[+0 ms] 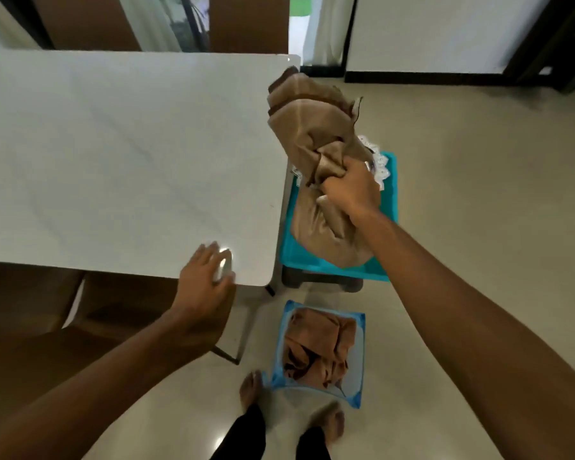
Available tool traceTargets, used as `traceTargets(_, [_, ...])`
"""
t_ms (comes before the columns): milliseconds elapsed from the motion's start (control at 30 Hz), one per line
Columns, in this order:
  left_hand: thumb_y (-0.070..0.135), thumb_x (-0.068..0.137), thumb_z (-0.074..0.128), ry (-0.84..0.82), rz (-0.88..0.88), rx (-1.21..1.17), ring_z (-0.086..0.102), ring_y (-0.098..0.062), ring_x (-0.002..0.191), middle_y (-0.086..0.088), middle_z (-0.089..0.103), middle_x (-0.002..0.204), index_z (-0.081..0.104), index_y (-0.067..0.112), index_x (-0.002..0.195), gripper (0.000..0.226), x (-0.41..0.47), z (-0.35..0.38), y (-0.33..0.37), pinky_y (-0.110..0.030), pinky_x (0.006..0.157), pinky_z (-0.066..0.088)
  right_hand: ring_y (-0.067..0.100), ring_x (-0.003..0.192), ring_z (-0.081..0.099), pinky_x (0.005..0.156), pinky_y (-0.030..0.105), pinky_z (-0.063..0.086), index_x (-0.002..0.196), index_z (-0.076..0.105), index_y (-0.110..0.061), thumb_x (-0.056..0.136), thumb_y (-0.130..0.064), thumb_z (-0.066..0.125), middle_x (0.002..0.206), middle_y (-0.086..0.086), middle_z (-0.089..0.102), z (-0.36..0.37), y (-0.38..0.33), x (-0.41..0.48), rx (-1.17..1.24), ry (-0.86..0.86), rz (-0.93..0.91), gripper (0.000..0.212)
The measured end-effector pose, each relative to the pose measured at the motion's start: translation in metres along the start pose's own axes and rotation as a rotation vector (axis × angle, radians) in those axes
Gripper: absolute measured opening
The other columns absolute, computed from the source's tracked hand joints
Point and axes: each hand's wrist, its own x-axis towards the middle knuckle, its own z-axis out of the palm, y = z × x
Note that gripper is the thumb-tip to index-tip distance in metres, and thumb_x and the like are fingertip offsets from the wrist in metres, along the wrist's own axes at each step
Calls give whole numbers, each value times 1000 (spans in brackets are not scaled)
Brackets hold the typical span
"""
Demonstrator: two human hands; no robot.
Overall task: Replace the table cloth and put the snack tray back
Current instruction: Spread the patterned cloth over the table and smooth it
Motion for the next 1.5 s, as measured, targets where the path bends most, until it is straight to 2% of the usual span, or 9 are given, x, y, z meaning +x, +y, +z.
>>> traceTargets(100, [66,94,43,-169,-207,100,-1,-29,154,-3,0,167,13,25,160,83,6,-25,-57,-53,121,4,27,87,60,77,30,42,119,65,-29,87,-23,62,103,4,70,45,-39,-10,-2,-101,-91,33])
traceTargets(267, [78,79,53,-264,-297,102,-9,-29,153,-6,-12,167,-5,18,159,116,22,-55,-119,-54,121,0,35,123,52,100,45,44,140,50,-38,94,-38,58,138,5,56,177,-49,-58,-260,-300,-180,48])
traceTargets(433, [85,79,32,-244,-153,181,-15,-25,153,-5,-18,166,-9,23,159,110,27,-75,-177,-49,121,-6,47,153,-7,123,59,-7,159,13,-43,95,-47,52,170,13,-3,289,-68,-96,-578,-293,-220,75])
traceTargets(733, [70,97,25,-218,26,134,-12,-22,153,-3,-13,166,-4,23,160,84,24,-134,-339,-47,123,-5,45,151,-22,115,70,-14,160,1,-40,98,-64,35,167,15,-20,438,-221,-84,-512,-344,127,75])
traceTargets(867, [49,104,34,-170,-48,-38,-1,-20,154,-5,-1,168,1,17,160,73,17,-149,-377,-45,123,-1,36,152,21,122,59,21,157,32,-30,87,-62,54,165,9,25,471,-277,-90,-48,-536,66,80])
traceTargets(933, [43,106,34,-74,-167,-282,7,-19,154,-4,8,167,4,16,160,67,12,-148,-376,-41,124,1,22,127,56,109,48,46,140,58,-27,83,-55,60,139,3,59,462,-269,-96,74,-441,-19,63])
traceTargets(1067, [51,103,36,80,-269,-571,11,-18,154,0,11,167,10,23,160,69,10,-164,-369,-45,125,13,20,117,56,99,35,46,126,67,-24,94,-35,62,126,-1,62,435,-226,-106,-249,-34,-298,34])
traceTargets(1233, [62,94,47,210,12,-220,8,-23,154,-2,15,166,26,30,155,72,6,-177,-345,-51,123,10,30,149,27,121,54,20,148,45,-31,96,-59,48,161,8,31,439,-182,-127,-426,-35,-218,59])
traceTargets(1500, [80,84,26,-256,188,354,-3,-30,154,-5,0,168,2,43,157,85,47,-165,-352,-58,121,-3,32,156,-1,122,58,2,160,15,-42,104,-58,27,170,11,4,439,-175,-99,-548,-260,-187,59])
